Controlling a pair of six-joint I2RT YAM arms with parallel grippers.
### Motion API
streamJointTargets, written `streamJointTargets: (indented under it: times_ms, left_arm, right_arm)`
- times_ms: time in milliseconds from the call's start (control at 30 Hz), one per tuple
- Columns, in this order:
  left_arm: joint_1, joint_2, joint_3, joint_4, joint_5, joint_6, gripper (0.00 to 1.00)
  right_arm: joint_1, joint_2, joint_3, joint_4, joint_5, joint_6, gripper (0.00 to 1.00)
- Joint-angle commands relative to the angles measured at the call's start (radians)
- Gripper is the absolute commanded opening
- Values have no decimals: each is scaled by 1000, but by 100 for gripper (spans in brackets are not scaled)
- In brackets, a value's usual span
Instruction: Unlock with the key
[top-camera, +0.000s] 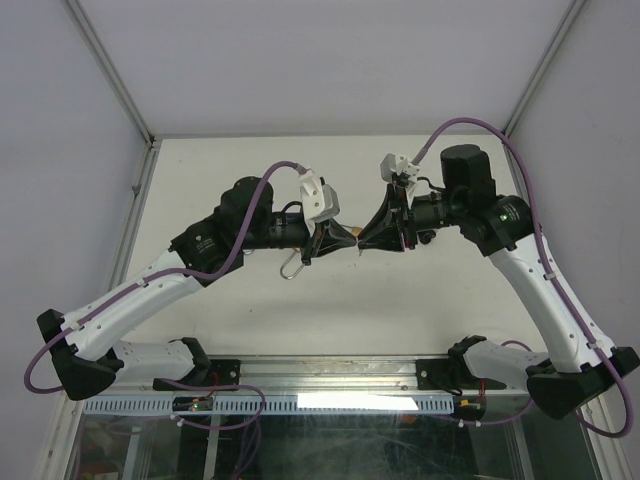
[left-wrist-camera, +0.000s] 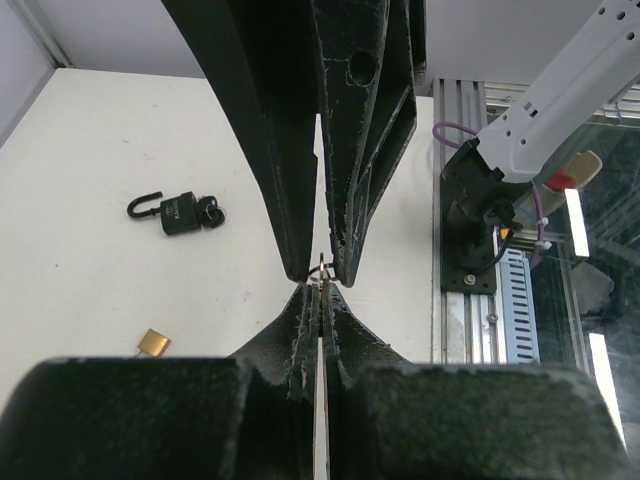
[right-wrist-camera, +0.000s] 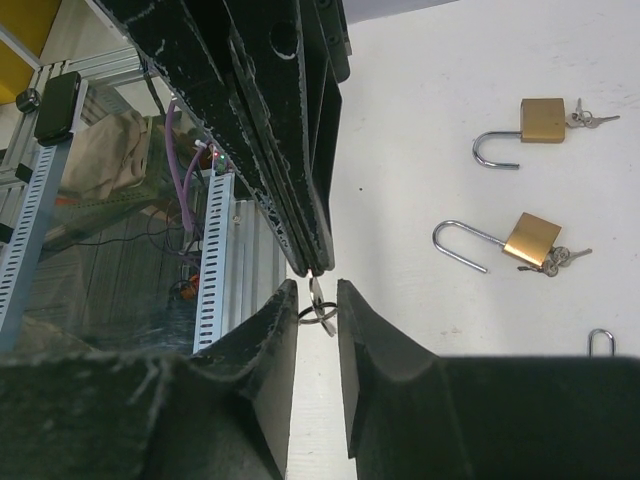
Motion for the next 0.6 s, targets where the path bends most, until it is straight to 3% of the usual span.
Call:
streamJointTargets:
  times_ms: [0, 133, 300, 567]
  left_arm:
    - [-9, 0, 51, 53, 22, 0, 0]
    - [-9, 0, 51, 58, 22, 0, 0]
    - [-9, 1, 48, 71, 20, -1, 0]
    - [-9, 0, 40, 81, 13, 0, 0]
  right_arm:
    - [-1, -23, 3, 35, -4, 2, 25]
    - [0, -21, 2, 34, -9, 2, 21]
    - [2, -19, 2, 27, -16, -12, 0]
    - [1, -29, -2, 19, -24, -41, 0]
